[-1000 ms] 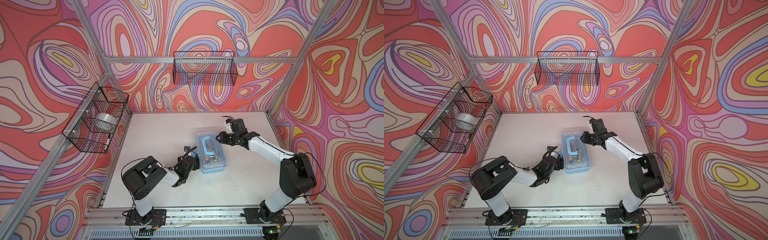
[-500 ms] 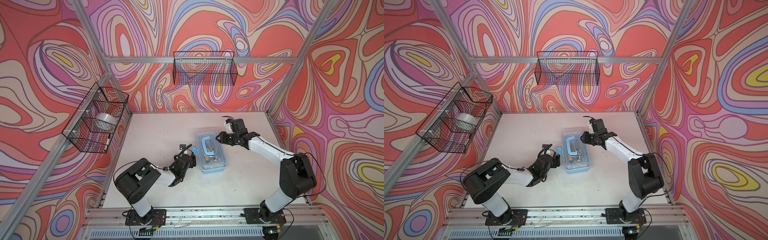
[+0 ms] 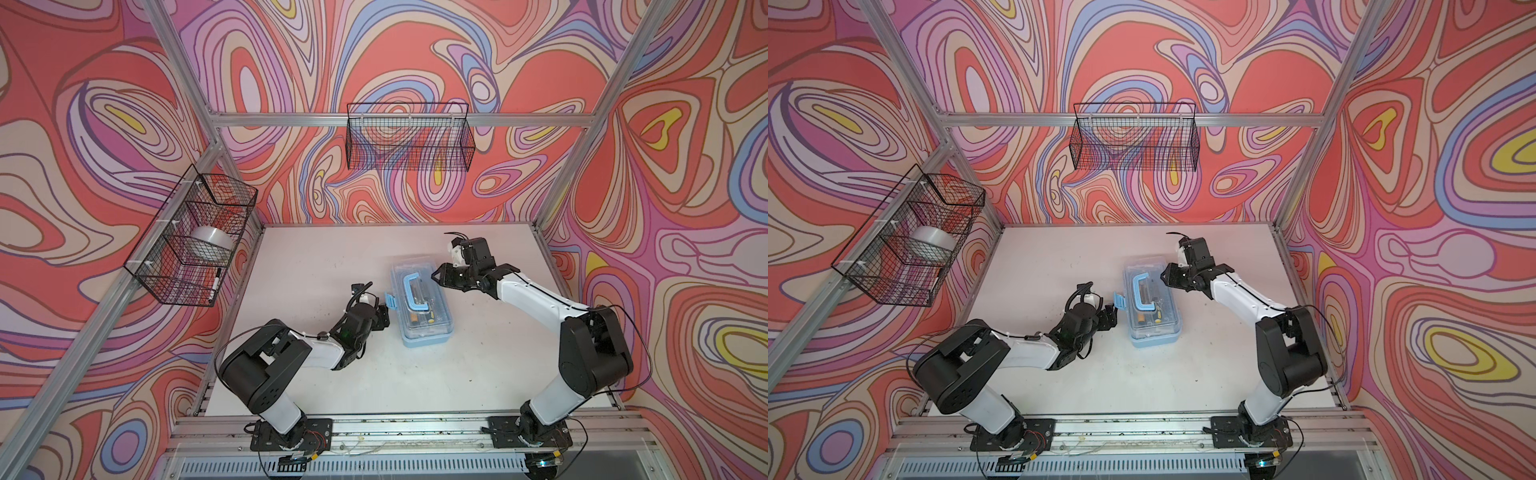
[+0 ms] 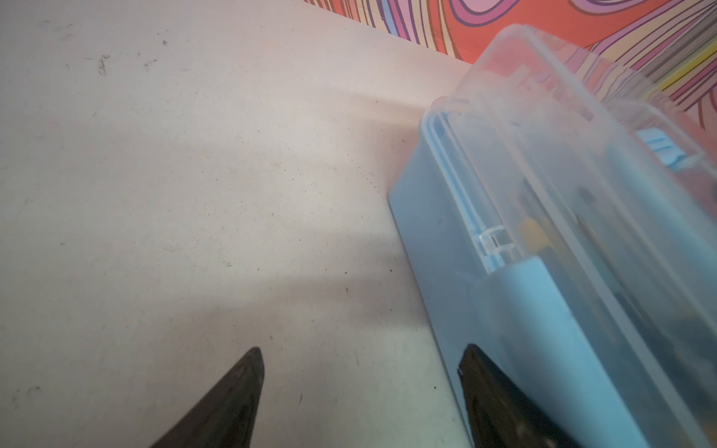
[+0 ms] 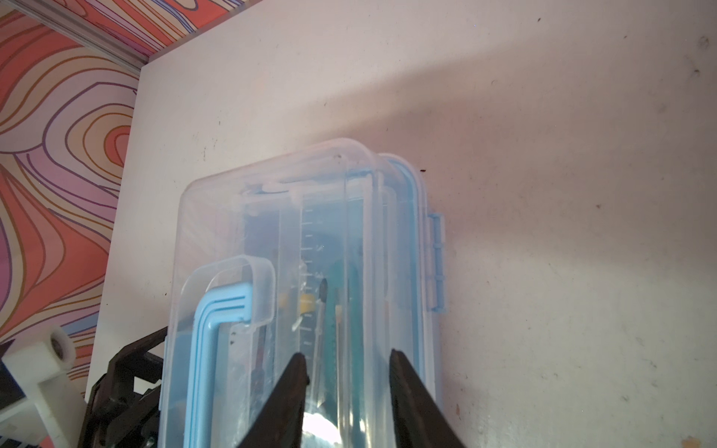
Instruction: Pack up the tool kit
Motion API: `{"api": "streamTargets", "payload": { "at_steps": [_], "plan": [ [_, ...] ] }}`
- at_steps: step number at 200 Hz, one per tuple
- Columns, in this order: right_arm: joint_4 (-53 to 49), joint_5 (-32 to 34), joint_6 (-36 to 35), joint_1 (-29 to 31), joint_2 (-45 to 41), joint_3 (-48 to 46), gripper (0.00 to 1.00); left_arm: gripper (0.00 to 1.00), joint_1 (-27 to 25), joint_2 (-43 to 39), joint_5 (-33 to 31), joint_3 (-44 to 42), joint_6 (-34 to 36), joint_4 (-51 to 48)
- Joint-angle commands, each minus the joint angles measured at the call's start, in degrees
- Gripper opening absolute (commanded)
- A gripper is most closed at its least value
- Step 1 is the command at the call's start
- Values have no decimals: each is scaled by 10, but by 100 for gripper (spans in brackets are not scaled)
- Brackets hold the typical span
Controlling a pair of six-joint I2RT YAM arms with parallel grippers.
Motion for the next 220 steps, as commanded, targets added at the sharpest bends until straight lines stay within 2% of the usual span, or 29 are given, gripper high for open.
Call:
{"api": "streamTargets", "payload": {
  "at_steps": [1, 29, 112, 166, 220],
  "plan": [
    [-3, -19, -6, 6, 24, -8, 36, 75, 9, -17, 45, 13, -25, 0],
    [-5, -23, -6, 6, 28, -6, 36, 71, 11, -24, 63, 13, -34, -5],
    [-2, -26, -7, 6, 27, -12, 36, 67, 13, -52, 93, 51, -68, -45],
    [3, -28, -11, 6, 35, -16, 36, 59, 12, -41, 138, 48, -115, -31],
    [8, -30, -12, 6, 36, -20, 36, 56, 12, -42, 155, 44, -141, -20]
  ]
}}
